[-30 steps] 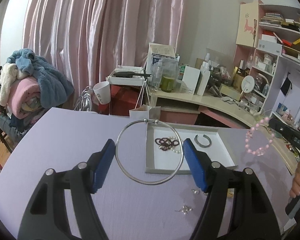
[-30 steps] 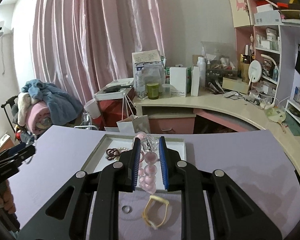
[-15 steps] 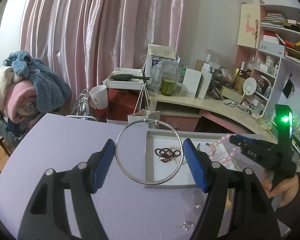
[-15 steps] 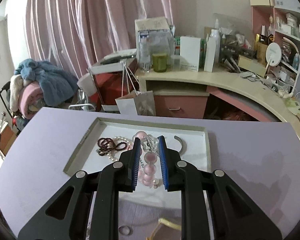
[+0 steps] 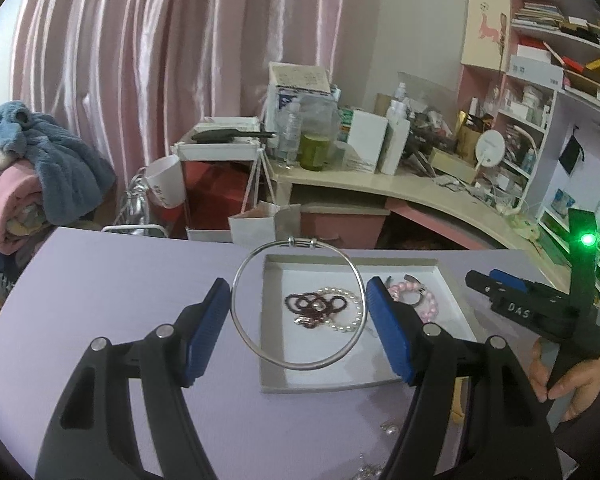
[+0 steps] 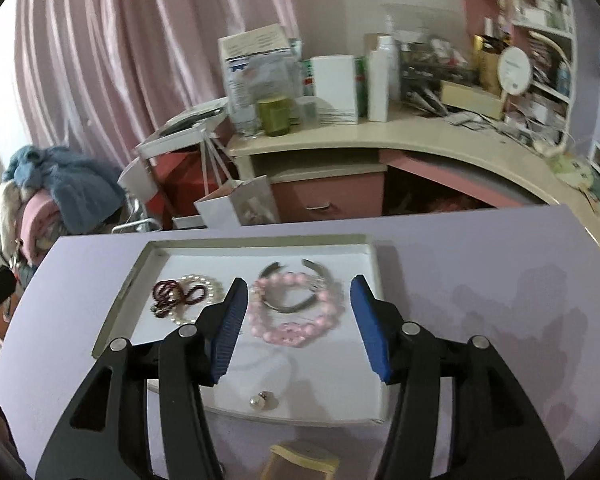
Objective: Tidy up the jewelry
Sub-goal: 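Carry the pink bracelet and hoop bangle into the tray and open both grippers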
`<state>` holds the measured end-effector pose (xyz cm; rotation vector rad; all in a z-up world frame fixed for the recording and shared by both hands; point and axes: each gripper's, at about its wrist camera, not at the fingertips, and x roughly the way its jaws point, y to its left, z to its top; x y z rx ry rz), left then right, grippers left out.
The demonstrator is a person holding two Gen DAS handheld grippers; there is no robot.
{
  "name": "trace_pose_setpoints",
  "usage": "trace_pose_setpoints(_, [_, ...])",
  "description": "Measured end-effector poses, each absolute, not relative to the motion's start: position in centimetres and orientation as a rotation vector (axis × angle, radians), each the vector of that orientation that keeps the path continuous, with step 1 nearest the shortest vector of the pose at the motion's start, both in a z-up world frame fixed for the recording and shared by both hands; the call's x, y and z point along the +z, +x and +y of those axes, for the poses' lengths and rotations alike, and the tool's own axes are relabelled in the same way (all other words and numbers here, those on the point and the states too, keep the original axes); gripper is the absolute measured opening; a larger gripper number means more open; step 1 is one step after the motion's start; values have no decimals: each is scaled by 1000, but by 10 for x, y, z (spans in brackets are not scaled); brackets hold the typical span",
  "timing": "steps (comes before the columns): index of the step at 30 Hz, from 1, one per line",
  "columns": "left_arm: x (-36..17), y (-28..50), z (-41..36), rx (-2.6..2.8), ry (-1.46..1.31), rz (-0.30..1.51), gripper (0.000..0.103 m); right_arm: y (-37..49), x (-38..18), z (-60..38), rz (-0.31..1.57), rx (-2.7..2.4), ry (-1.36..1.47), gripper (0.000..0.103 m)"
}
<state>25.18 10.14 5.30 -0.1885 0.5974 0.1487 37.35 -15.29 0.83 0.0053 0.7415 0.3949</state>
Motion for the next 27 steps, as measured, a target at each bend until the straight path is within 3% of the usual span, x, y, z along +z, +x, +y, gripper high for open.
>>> trace_pose_setpoints(21, [-20, 338, 74, 62, -161, 761, 70, 369, -18, -178, 815, 339, 37, 55])
trace_pose_setpoints(27, [-17, 346, 81, 73, -173, 759, 77, 363, -21, -184, 822, 330, 51, 55])
